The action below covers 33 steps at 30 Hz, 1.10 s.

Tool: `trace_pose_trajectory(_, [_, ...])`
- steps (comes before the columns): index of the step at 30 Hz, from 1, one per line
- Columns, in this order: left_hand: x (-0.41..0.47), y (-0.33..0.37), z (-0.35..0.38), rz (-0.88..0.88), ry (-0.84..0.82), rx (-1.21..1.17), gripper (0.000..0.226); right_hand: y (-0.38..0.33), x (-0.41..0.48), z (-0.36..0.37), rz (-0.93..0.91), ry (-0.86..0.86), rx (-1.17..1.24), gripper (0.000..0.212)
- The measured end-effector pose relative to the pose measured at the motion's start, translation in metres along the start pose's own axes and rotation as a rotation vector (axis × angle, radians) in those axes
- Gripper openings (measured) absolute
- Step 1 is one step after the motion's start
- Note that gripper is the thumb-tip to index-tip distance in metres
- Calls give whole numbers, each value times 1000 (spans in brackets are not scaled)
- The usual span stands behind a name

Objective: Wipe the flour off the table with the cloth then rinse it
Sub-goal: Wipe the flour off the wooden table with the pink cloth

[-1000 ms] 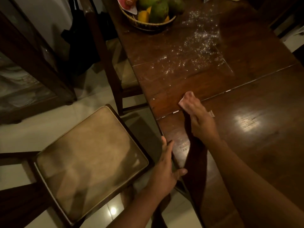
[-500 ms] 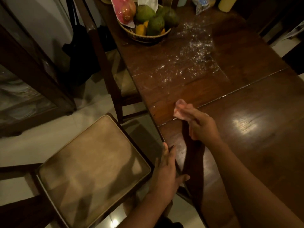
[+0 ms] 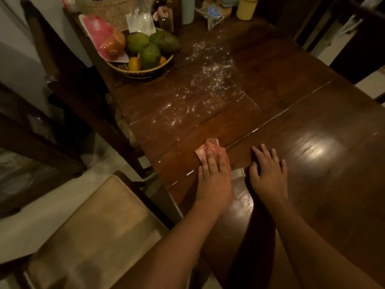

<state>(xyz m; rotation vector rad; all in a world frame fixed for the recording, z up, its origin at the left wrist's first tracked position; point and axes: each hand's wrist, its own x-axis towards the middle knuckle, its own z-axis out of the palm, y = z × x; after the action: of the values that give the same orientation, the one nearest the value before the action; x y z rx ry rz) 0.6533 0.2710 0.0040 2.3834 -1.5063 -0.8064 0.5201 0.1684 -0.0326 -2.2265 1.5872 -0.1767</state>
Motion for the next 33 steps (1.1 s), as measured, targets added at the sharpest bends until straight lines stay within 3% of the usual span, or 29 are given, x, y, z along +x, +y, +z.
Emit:
trace_pose_trajectory(9, [129,4,-30,49,97,185,71,-2,3,-2,9,-23,-53,56])
trace_pose_trajectory(12, [172,12,-43,50,151,128,64,-2,5,0,7,-69,-49,59])
trace_pose_trajectory(18, [162,31,-10,294,147,88,61,21,52,-22,-94,33,-71,39])
trace_pose_trajectory(21, [168,17,-12,340,158,81,74,24,86,-25,-86,-47,-117,53])
trace_pose_trajectory(28, [234,45,-23,174,208,108,64,26,88,-21,-47,-58,-81,61])
trace_pose_trajectory(33, [273,84,-20,573,67,369,65,26,88,-18,-47,-40,-61,63])
